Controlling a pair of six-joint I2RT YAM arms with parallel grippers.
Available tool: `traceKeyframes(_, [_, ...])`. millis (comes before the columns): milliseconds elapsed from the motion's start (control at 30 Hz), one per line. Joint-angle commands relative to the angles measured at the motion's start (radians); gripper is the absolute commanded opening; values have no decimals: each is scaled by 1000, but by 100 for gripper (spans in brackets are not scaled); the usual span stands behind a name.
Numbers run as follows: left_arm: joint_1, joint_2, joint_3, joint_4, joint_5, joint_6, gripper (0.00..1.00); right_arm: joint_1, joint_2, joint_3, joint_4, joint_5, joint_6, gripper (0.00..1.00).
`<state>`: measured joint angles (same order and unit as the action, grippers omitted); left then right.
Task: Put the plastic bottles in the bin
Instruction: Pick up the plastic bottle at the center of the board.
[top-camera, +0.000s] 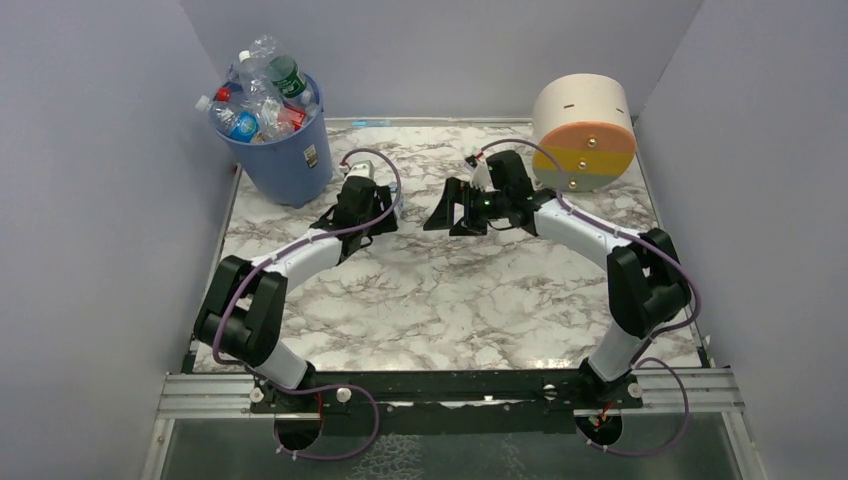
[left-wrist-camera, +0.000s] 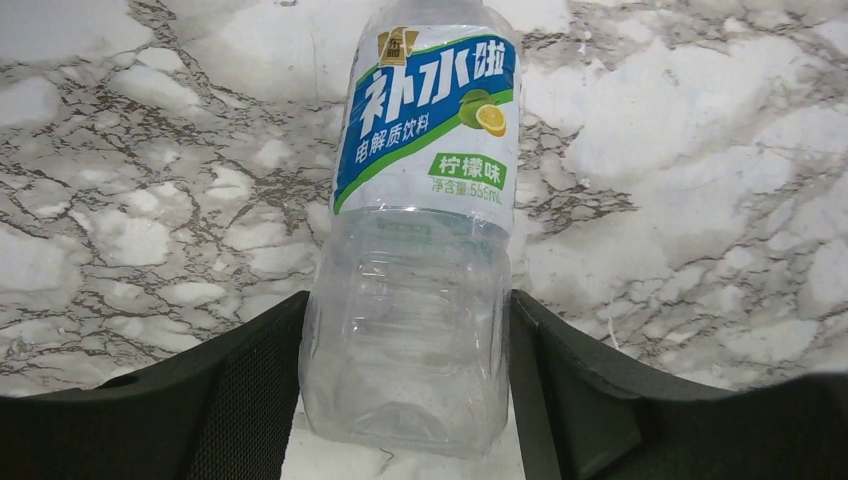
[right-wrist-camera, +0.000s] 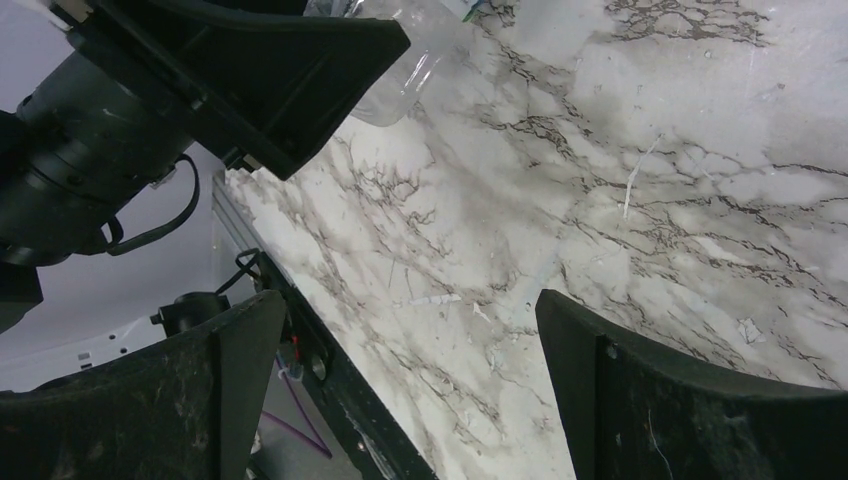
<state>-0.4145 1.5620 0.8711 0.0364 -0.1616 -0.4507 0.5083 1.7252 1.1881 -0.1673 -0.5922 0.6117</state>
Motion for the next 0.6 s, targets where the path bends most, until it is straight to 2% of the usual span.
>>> traceKeyframes(0, [-1,-92,-15,-6,93,-31,70,-6,-42,21,-15,18,-15,100])
traceKeyframes(367, [-5,-250,-28,-91,280,-81,70,-6,-77,99,-52,88,-33,100])
traceKeyframes(567, [-11,-346,-72,-74,343,-111,70,-7,-66,122,-57,69,31,100])
